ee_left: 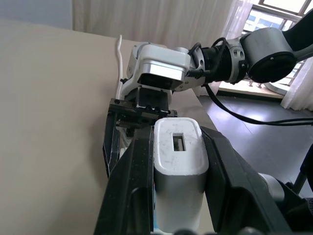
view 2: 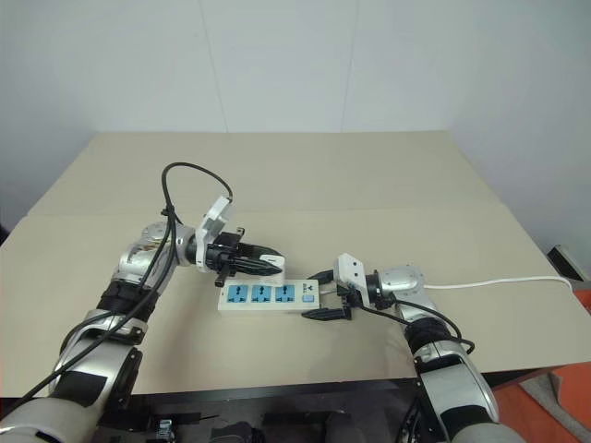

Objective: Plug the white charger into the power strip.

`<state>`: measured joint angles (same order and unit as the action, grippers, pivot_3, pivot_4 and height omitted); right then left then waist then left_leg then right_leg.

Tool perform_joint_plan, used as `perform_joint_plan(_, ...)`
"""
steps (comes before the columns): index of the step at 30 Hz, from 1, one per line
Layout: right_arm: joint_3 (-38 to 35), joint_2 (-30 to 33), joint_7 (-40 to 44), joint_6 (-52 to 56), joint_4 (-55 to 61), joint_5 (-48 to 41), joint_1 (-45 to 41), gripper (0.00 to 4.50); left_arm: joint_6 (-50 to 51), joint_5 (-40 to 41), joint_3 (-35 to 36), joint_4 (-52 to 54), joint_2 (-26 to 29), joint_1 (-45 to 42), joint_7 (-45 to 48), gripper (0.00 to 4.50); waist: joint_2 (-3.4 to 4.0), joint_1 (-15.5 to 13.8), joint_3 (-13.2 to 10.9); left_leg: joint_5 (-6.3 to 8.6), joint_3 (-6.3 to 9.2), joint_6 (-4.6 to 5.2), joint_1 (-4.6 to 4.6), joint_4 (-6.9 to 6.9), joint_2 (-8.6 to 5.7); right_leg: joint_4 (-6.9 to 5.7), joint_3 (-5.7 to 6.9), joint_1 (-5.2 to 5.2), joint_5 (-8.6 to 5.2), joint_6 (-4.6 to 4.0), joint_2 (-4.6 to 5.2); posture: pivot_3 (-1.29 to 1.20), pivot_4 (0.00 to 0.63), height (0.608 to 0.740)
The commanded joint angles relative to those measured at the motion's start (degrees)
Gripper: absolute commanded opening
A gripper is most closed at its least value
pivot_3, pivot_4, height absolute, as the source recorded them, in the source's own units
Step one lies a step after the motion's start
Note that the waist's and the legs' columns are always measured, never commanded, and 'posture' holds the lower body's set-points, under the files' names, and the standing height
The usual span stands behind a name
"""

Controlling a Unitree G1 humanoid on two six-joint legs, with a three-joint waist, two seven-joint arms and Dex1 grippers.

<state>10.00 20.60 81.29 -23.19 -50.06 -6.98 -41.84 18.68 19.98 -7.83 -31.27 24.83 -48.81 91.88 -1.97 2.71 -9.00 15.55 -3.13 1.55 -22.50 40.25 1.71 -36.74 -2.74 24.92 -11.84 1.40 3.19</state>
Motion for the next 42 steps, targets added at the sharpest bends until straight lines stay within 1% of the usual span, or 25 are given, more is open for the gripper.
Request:
perform_joint_plan(1, 0.87, 0.34, -0.53, 2.08, -1.00, 1.98, -0.55, 3.42, -1.66, -1.11, -0.70, 0.44, -0.54, -0.97, -0.36, 1.02, 0.00, 0.00, 0.00, 0.00, 0.00, 0.00, 0.04, 0.00, 0.00, 0.01, -0.01, -0.03, 0.00, 0.00, 0.00, 0.00, 0.150, 0.740)
perform_joint_plan(9, 1.22, 0.25, -0.72, 3.38, -1.46, 2.28, -0.88, 3.42, -2.86, -2.31, -1.70, 0.68, -1.52, -0.43, -0.51, 1.02, 0.00, -0.04, 0.00, 0.01, -0.02, 0.01, 0.45, -0.03, 0.01, 0.10, -0.01, -0.49, -0.02, -0.01, -0.01, 0.00, 0.150, 0.740)
perform_joint_plan(15, 1.41, 0.03, -1.37, 3.06, -1.56, 2.77, -0.77, 3.42, -4.09, -3.14, -3.10, 0.50, -1.65, 0.01, -0.11, 1.02, 0.00, -0.04, 0.00, 0.01, 0.00, 0.01, 0.52, -0.04, 0.00, 0.12, -0.01, -0.55, -0.03, -0.01, -0.01, 0.00, 0.150, 0.740)
perform_joint_plan(24, 1.31, -0.11, -1.67, 3.30, -1.28, 3.03, -0.57, 3.42, -5.68, -4.85, -3.19, -5.27, -3.68, -0.88, -1.35, 1.02, 0.00, -0.02, 0.01, 0.01, 0.00, 0.01, 0.58, -0.04, 0.01, 0.18, -0.01, -0.60, -0.03, -0.02, -0.01, 0.00, 0.150, 0.740)
perform_joint_plan(28, 1.16, -0.18, -1.93, 3.59, -1.19, 3.00, -0.40, 3.42, -5.44, -4.15, -2.19, -8.42, -4.73, -1.46, -1.35, 1.02, 0.00, -0.05, 0.01, 0.01, 0.00, 0.01, 0.69, -0.05, 0.01, 0.20, -0.02, -0.69, -0.04, -0.02, -0.01, 0.00, 0.150, 0.740)
perform_joint_plan(31, 1.19, -0.17, -2.01, 3.60, -1.05, 3.04, -0.25, 3.42, -7.25, -5.19, -2.03, -10.27, -5.15, -1.87, -2.01, 1.02, 0.00, -0.02, 0.01, 0.01, 0.00, 0.01, 0.72, -0.05, 0.01, 0.20, -0.02, -0.70, -0.04, -0.02, -0.01, 0.00, 0.150, 0.740)
perform_joint_plan(38, 1.26, -0.01, -2.07, 3.60, -0.81, 3.09, 0.08, 3.42, -8.35, -6.16, -2.69, -11.50, -4.74, -2.06, -0.62, 1.02, 0.00, 0.07, 0.01, 0.01, 0.02, 0.01, 0.75, -0.10, 0.01, 0.21, -0.05, -0.71, -0.04, -0.02, -0.02, 0.00, 0.150, 0.740)
perform_joint_plan(42, 1.33, -0.16, -2.29, 3.42, -0.84, 3.15, 0.11, 3.42, -10.68, -6.59, -2.69, -10.95, -4.50, -1.33, -0.43, 1.02, 0.00, 0.11, 0.01, 0.01, 0.03, 0.01, 0.77, -0.12, 0.02, 0.22, -0.06, -0.71, -0.04, -0.02, -0.02, 0.00, 0.150, 0.740)
